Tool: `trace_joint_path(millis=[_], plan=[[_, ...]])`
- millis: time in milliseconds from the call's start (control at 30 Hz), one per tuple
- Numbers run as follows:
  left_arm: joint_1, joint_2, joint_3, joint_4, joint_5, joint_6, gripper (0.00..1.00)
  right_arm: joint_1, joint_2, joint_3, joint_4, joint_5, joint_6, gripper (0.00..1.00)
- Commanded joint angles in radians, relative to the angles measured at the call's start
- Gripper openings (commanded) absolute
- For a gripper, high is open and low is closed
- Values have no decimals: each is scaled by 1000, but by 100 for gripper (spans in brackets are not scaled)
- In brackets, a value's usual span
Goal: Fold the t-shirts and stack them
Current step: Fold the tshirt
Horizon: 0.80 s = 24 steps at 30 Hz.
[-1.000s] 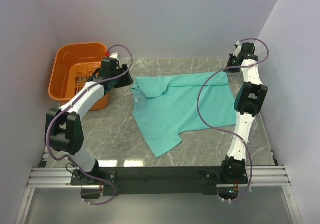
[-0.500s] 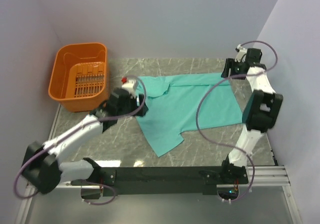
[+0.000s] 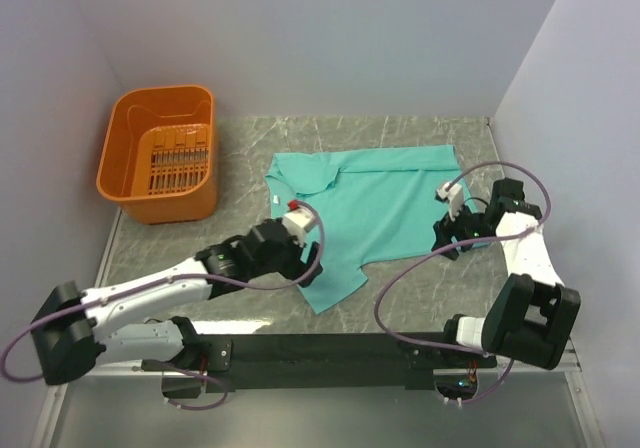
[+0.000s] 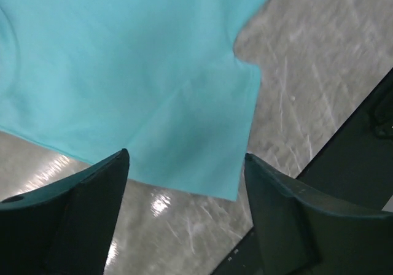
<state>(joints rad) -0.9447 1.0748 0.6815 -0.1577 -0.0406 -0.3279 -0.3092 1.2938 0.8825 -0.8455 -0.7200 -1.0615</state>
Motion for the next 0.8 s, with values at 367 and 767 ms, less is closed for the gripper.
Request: trace_joint_path(millis=[367, 767], plan=[[-393, 424, 220, -295, -361, -287, 76, -202, -34, -13, -148, -39, -184, 71], [-416, 544, 266, -304, -377, -281, 56, -226, -8, -8, -144, -35, -169, 70]])
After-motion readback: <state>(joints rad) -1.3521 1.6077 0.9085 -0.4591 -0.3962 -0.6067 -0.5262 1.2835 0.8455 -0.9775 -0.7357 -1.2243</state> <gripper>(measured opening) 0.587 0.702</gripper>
